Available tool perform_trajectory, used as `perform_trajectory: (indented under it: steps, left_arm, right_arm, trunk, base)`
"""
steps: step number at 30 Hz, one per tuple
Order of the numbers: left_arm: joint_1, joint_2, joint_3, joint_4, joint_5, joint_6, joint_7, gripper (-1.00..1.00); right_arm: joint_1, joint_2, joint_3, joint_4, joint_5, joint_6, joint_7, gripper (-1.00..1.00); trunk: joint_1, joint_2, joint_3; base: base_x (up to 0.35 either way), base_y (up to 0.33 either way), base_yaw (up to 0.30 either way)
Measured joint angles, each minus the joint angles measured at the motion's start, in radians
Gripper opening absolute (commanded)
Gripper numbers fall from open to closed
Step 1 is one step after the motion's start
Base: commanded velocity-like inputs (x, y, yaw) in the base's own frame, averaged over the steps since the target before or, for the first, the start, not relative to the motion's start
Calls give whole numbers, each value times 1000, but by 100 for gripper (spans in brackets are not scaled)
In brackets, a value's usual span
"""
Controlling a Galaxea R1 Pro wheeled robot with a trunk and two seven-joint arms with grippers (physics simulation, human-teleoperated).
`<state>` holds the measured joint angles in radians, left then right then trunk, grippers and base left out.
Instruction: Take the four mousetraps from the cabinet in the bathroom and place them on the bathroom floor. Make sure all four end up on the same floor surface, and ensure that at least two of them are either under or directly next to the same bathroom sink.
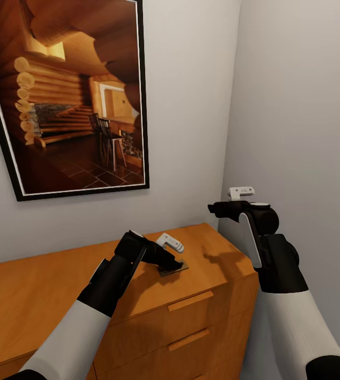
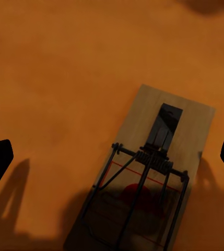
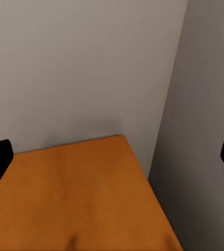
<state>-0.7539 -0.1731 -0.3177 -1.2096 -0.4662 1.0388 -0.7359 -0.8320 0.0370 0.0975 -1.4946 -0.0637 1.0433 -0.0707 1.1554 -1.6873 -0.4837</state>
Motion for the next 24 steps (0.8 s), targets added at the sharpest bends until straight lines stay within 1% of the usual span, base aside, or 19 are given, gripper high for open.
perform_trajectory:
  steps: [24]
  left_arm:
    - [0,0,1,8,2,0,-14,100]
  right_arm:
    - [0,0,0,0,1,0,0,100]
  trunk:
    - [0,0,0]
  base:
    - [0,0,0]
